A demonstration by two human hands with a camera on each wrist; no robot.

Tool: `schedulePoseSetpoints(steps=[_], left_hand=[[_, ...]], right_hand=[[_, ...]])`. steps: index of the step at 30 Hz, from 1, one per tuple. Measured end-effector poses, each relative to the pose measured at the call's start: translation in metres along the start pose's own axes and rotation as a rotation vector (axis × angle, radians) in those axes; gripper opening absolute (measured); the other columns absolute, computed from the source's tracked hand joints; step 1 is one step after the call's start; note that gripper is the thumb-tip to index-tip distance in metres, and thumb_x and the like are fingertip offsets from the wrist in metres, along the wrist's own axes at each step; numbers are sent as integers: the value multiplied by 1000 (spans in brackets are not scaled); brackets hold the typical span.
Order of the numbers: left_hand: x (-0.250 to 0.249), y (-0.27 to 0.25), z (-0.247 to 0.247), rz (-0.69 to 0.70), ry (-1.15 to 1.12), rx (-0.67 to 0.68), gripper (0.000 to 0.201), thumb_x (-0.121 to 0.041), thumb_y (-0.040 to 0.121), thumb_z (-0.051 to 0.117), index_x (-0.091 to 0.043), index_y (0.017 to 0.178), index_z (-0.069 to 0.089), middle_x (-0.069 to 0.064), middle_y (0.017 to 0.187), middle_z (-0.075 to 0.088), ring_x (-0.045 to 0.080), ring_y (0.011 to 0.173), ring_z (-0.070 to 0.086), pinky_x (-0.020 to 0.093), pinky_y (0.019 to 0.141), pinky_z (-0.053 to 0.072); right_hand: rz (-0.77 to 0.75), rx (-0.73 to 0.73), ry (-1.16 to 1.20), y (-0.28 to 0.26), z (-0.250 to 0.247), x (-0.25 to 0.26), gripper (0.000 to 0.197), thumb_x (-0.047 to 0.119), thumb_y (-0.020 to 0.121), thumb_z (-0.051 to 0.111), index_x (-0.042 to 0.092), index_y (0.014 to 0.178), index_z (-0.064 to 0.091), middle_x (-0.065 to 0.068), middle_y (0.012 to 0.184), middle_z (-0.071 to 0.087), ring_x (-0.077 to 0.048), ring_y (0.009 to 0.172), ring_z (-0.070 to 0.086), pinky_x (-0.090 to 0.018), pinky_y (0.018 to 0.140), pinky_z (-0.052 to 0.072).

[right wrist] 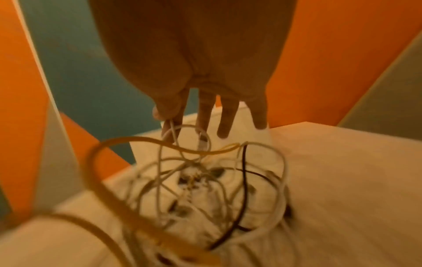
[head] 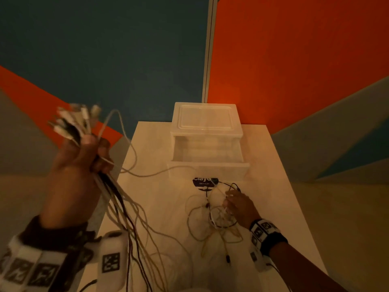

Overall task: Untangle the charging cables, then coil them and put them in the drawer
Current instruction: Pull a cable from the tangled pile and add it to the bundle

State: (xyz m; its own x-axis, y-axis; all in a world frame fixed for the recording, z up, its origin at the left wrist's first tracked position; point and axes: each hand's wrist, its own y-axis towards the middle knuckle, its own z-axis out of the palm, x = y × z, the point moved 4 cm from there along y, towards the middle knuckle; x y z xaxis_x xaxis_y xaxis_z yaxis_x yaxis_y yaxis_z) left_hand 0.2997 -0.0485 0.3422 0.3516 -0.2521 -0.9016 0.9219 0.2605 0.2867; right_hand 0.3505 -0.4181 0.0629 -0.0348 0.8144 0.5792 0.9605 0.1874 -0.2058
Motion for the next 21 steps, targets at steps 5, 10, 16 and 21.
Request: schedulePoseSetpoints(steps=[5, 10, 16, 21], left_hand=[[41, -26, 30, -107, 167, 10, 14, -27, 96, 49, -17, 86, 47, -10, 66, 48, 5, 57, 38, 20, 53, 34], [67, -35, 51, -191, 288, 91, 25, -34, 98, 53, -10, 90, 47, -3, 72, 50, 7, 59, 41, 27, 56, 37], [104, -44, 94, -248, 449, 288, 19, -27, 103, 44, -19, 85, 44, 1, 74, 46, 9, 59, 40, 33, 58, 37], [126, -47, 110, -308, 443, 294, 18, -21, 103, 43, -5, 96, 47, 3, 79, 51, 5, 61, 46, 19, 59, 41]], right_hand=[[-239, -391, 501, -20, -52, 77, 33, 52, 91, 51, 26, 83, 70, -2, 92, 58, -15, 80, 61, -19, 71, 50], [-301, -392, 374, -29, -74, 103, 37, 44, 94, 44, 16, 80, 64, 1, 79, 58, -10, 76, 57, -27, 68, 46], [-443, -352, 134, -44, -70, 137, 32, 39, 101, 40, 19, 85, 58, 6, 76, 54, -13, 69, 53, -37, 61, 45], [-443, -340, 71, -51, -65, 155, 20, 32, 102, 42, 31, 82, 46, 15, 73, 41, -15, 67, 50, -37, 61, 42]])
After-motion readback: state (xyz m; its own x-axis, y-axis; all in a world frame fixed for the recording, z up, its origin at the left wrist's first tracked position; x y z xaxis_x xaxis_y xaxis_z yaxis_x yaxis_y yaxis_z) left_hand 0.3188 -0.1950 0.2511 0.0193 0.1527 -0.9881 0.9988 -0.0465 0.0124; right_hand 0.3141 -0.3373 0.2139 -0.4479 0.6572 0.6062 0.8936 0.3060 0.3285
